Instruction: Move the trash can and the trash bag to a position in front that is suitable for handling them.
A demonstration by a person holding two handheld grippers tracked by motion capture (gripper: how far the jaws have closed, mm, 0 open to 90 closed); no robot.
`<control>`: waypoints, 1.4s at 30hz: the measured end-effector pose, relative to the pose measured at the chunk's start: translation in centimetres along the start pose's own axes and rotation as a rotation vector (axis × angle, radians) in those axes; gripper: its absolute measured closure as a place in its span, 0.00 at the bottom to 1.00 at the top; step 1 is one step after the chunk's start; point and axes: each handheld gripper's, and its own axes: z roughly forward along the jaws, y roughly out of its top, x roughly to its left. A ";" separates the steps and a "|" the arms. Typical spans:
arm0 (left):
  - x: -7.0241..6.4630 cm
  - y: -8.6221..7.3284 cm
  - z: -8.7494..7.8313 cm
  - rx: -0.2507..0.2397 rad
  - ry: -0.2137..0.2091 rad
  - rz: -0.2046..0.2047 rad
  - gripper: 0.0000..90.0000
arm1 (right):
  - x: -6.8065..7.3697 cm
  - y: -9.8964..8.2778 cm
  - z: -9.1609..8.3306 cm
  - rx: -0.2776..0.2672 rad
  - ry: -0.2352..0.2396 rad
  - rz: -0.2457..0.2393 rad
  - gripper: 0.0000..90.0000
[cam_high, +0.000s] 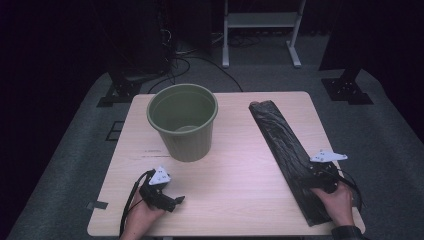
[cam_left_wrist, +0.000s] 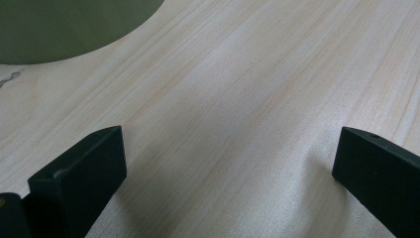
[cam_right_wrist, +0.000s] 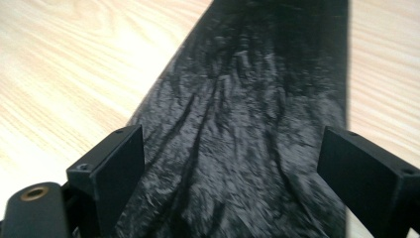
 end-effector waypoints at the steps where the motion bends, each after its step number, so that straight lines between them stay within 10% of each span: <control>1: 0.0 0.0 0.0 -0.002 0.002 -0.003 0.00 | 0.1 0.0 0.2 -0.003 0.004 -0.002 0.11; 19: 0.0 0.4 -0.2 0.000 -0.017 -0.019 0.00 | 0.0 -0.5 1.5 0.023 0.050 0.011 0.11; 42: 1.0 4.1 -4.4 -0.122 -0.073 -0.089 0.00 | 0.0 -0.5 1.5 0.023 0.050 0.011 0.11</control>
